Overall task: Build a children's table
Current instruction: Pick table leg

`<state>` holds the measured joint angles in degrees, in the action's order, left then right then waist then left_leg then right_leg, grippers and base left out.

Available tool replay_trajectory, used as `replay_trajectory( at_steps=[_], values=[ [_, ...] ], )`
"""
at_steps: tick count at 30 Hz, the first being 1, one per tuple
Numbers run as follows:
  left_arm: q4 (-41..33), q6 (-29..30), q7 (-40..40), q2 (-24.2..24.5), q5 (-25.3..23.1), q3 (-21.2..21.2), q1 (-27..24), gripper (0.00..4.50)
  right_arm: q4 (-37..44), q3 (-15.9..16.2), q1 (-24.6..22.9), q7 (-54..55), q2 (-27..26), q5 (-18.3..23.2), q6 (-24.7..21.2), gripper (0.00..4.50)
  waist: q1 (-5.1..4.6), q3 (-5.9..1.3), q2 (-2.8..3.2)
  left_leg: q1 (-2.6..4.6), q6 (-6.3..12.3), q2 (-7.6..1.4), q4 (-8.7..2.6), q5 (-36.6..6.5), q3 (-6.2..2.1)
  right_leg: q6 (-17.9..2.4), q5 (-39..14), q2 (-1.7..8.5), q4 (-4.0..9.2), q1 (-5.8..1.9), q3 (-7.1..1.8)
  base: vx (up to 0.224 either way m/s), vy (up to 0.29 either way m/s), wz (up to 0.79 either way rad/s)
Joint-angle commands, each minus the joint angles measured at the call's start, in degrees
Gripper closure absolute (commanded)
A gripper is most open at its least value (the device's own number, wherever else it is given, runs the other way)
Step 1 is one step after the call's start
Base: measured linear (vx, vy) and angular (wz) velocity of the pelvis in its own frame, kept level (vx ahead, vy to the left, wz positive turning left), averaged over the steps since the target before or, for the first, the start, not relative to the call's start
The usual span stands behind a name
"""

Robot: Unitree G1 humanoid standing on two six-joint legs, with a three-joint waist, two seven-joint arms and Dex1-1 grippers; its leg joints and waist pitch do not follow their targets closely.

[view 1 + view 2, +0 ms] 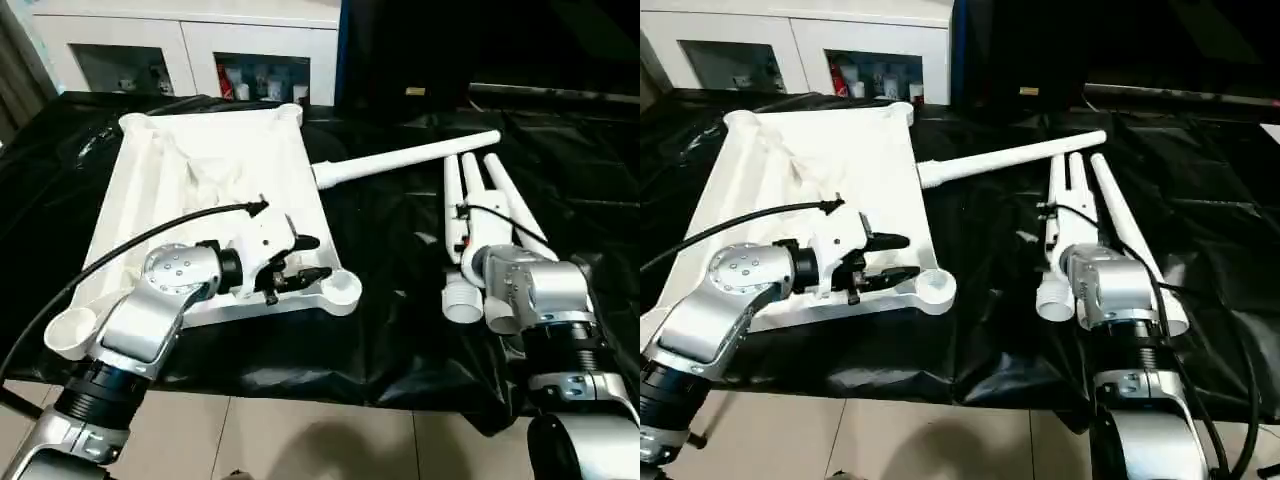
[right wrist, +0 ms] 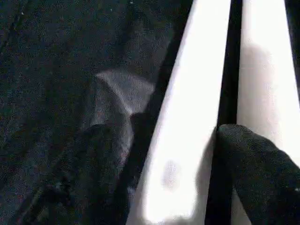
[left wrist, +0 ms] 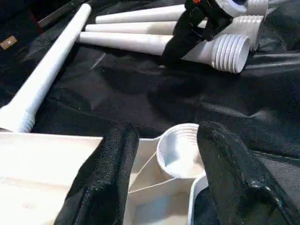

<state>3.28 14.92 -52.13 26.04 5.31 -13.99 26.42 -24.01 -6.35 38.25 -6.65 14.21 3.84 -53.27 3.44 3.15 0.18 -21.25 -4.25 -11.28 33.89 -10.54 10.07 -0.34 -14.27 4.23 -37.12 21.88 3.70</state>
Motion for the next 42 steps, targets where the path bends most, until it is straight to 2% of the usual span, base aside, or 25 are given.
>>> replay_trajectory(
  at_steps=[1, 8, 9, 10, 11, 15, 18, 21, 25, 26, 28, 29, 30, 31, 32, 36, 42],
  values=[
    [-1.73, 0.65, -0.42, 0.65, 0.23, -0.5, 0.11, 2.06, -1.65, -0.74, 1.48, 0.23, 0.01, 0.06, -2.22, 0.58, 0.25, -4.35, -0.4, 0.59, 0.94, -1.16, -2.79, 1.91, -0.16, -14.07, 12.49, 3.03, 3.06, -3.52, -2.99, 0.0, 0.0, 0.0],
    [-1.89, 0.61, -1.36, 1.1, -0.05, -0.65, 0.72, 2.06, -7.01, -2.54, 4.07, -0.19, -0.23, 2.04, -5.15, 0.58, 0.34, -4.47, -0.49, 0.63, 1.16, -1.17, -2.67, 2.43, -0.08, -14.42, 13.35, 3.05, 2.91, -3.51, -3.0, 0.0, 0.0, 0.0],
    [-2.05, 0.64, -1.75, 1.23, 0.03, -0.77, 0.78, 2.06, -7.95, -2.7, 4.44, -0.55, -0.18, 2.29, -5.34, 0.84, 0.35, -4.46, -0.51, 0.6, 1.24, -1.15, -2.67, 2.38, -0.06, -14.55, 13.24, 3.1, 2.95, -3.52, -2.99, 0.0, 0.0, 0.0],
    [-2.46, 0.8, -2.7, 1.61, 0.22, -1.12, 0.96, 2.06, -10.57, -2.59, 5.32, -0.91, 0.14, 2.16, -4.79, 0.84, 0.33, -4.45, -0.66, 0.58, 1.27, -1.18, -2.68, 2.25, -0.04, -14.67, 12.78, 3.11, 2.96, -3.5, -2.95, 0.0, 0.0, 0.0],
    [-2.62, 0.77, -3.11, 1.81, 0.22, -1.31, 1.07, 2.06, -11.61, -2.5, 5.67, -1.08, 0.29, 2.07, -4.38, 0.84, 0.39, -4.37, -0.52, 0.57, 1.21, -1.19, -2.69, 2.09, -0.03, -14.72, 12.15, 3.11, 2.97, -3.42, -2.93, 0.0, 0.0, 0.0],
    [-2.88, 0.77, -3.69, 2.17, 0.33, -1.49, 1.41, 2.06, -14.6, -2.44, 7.03, -1.35, 0.67, 1.87, -3.28, 1.32, 0.32, -4.41, -0.6, 0.57, 0.83, -1.26, -2.68, 1.9, -0.03, -14.73, 11.95, 3.17, 2.94, -3.45, -2.91, 0.0, 0.0, 0.0],
    [-2.94, 0.6, -3.95, 2.3, 0.17, -1.46, 1.61, 2.06, -15.9, -2.45, 7.83, -1.45, 0.75, 1.88, -3.1, 1.41, 0.34, -4.39, -0.67, 0.56, 0.75, -1.22, -2.66, 1.69, 0.02, -14.65, 11.73, 3.13, 2.96, -3.47, -2.91, 0.0, 0.0, 0.0],
    [-2.92, 0.43, -4.09, 2.36, -0.02, -1.47, 1.63, 2.06, -17.28, -2.72, 8.44, -1.57, 0.71, 2.01, -2.54, 1.79, 0.34, -4.45, -0.75, 0.54, 0.81, -1.22, -2.66, 1.68, -0.01, -14.64, 11.65, 3.19, 2.96, -3.49, -2.88, 0.0, 0.0, 0.0],
    [-3.09, 0.27, -4.29, 2.57, -0.26, -1.61, 1.48, 2.06, -20.51, -5.03, 9.29, -0.68, 0.4, 3.08, -1.15, 2.06, 0.37, -4.39, -0.73, 0.56, 0.58, -1.32, -2.7, 0.94, 0.03, -14.72, 10.54, 3.23, 3.01, -3.38, -2.87, 0.0, 0.0, 0.0],
    [-3.06, 0.23, -4.37, 2.61, -0.29, -1.59, 1.49, 2.06, -20.68, -5.59, 9.27, -0.19, 0.31, 3.32, -1.06, 2.24, 0.37, -4.44, -0.75, 0.61, 0.58, -1.32, -2.69, 0.93, 0.04, -14.73, 10.62, 3.2, 2.98, -3.37, -2.89, 0.0, 0.0, 0.0],
    [-2.86, -0.14, -4.27, 2.72, -0.58, -1.55, 1.6, 2.06, -20.82, -6.63, 9.14, 0.57, 0.24, 3.8, -1.04, 2.3, 0.38, -4.46, -0.75, 0.56, 0.65, -1.29, -2.67, 1.31, 0.02, -14.64, 11.14, 3.14, 2.94, -3.39, -2.87, 0.0, 0.0, 0.0],
    [-2.78, -0.22, -4.32, 2.77, -0.61, -1.56, 1.65, 2.06, -20.71, -7.01, 8.98, 0.87, 0.23, 3.96, -1.12, 2.37, 0.42, -4.45, -0.53, 0.6, 0.64, -1.28, -2.66, 1.34, -0.01, -14.64, 11.19, 3.17, 2.93, -3.35, -2.84, 0.0, 0.0, 0.0],
    [-2.74, -0.24, -4.37, 2.78, -0.63, -1.56, 1.67, 2.06, -20.69, -7.23, 8.9, 1.05, 0.24, 4.04, -1.16, 2.43, 0.39, -4.48, -0.66, 0.58, 0.62, -1.25, -2.62, 1.3, 0.04, -14.64, 11.4, 3.09, 2.94, -3.37, -2.83, 0.0, 0.0, 0.0],
    [-2.68, -0.24, -4.45, 2.76, -0.62, -1.54, 1.73, 2.06, -20.6, -7.56, 8.78, 1.29, 0.23, 4.19, -1.25, 2.51, 0.43, -4.46, -0.46, 0.6, 0.54, -1.26, -2.65, 1.31, 0.0, -14.63, 11.38, 3.12, 2.93, -3.35, -2.82, 0.0, 0.0, 0.0],
    [-2.63, -0.31, -4.54, 2.72, -0.62, -1.56, 1.79, 2.06, -20.16, -8.25, 8.48, 1.8, 0.18, 4.4, -1.48, 2.54, 0.4, -4.49, -0.6, 0.57, 0.54, -1.22, -2.62, 1.19, 0.04, -14.61, 11.47, 3.09, 2.96, -3.39, -2.83, 0.0, 0.0, 0.0],
    [-2.37, -0.72, -4.58, 2.7, -0.77, -1.7, 1.92, 2.06, -19.67, -9.26, 8.14, 2.44, 0.05, 4.75, -1.83, 2.59, 0.44, -4.48, -0.47, 0.61, 0.19, -1.27, -2.69, 0.67, -0.01, -14.59, 10.88, 3.12, 2.99, -3.39, -2.8, 0.0, 0.0, 0.0],
    [-1.98, -1.27, -4.76, 2.51, -0.85, -1.95, 2.21, 2.06, -14.3, -11.48, 5.61, 4.57, -1.13, 6.08, -4.48, 2.63, 0.55, -4.41, -0.41, 0.63, 0.16, -1.21, -2.71, 1.01, 0.01, -13.95, 11.65, 3.02, 3.06, -3.37, -2.87, 0.0, 0.0, 0.0]
  ],
)
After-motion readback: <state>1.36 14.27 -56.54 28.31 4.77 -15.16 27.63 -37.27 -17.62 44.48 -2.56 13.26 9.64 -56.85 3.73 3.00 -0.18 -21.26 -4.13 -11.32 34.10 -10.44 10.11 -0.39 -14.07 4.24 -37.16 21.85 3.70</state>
